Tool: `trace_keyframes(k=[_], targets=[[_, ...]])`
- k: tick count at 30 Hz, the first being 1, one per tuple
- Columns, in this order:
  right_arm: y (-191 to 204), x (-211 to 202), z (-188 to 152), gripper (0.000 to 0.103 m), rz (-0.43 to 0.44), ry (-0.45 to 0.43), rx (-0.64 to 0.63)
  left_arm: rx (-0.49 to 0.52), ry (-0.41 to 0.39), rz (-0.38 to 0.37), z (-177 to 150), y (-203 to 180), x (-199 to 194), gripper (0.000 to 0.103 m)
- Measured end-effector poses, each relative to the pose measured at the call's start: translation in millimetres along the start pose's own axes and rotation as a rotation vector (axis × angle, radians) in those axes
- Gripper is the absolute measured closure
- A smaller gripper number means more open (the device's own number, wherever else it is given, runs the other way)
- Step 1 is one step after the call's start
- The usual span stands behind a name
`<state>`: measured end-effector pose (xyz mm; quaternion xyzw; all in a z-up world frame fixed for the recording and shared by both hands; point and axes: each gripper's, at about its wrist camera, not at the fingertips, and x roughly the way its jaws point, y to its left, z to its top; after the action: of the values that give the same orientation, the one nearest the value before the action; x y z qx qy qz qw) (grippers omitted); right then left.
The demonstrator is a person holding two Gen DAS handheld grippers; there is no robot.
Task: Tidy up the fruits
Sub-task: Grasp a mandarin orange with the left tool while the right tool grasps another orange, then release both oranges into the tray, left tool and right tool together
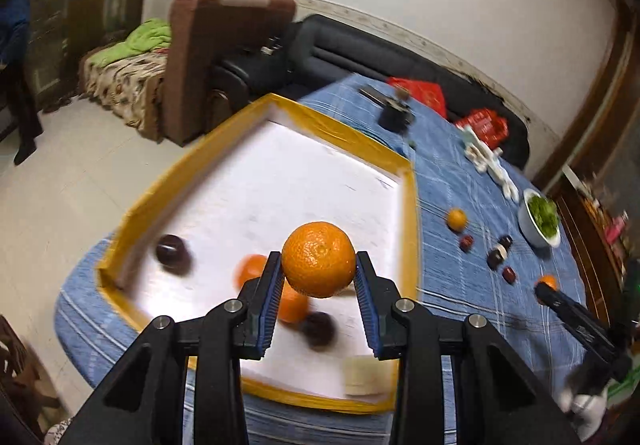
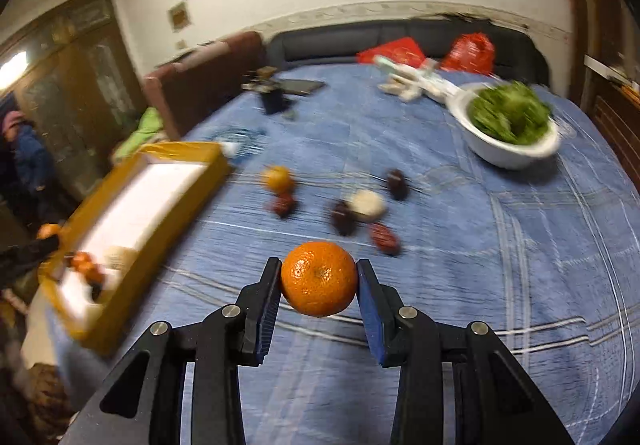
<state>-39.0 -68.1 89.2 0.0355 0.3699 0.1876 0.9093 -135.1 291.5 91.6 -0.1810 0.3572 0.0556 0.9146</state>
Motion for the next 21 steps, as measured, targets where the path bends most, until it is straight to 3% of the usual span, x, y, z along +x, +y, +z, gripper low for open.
trace_keyframes(k=[4,9,16,18,20,21], targets=[[49.3,2.6,15.6,0.062,0.096,0.015,-0.066,-0.036,0.005,-0.008,-2.0,17.2,6.2,0.068],[108.1,34.6,21.4,0.061,0.220,0.094,-0.106,-0.059,0.044,-0.002,-7.9,34.0,21.3,0.068],[167.9,91.4,28.8,0.061,0.251,0.208,-0.171,-0.095,0.053,0.045,-2.4,58.3,32.9,0.068],[181.9,110.7,33.9,0.061,0.260,0.239,-0.175,-0.086,0.047,0.052,-1.5,60.0,32.1,0.064],[194.6,125.9,36.4,0.061,0.267,0.264,-0.186,-0.088,0.038,0.019,0.1,61.9,29.2,0.050],[201.7,134.4,38.5,0.061,0.267,0.277,-0.194,-0.093,0.033,0.014,1.2,64.2,26.6,0.048]])
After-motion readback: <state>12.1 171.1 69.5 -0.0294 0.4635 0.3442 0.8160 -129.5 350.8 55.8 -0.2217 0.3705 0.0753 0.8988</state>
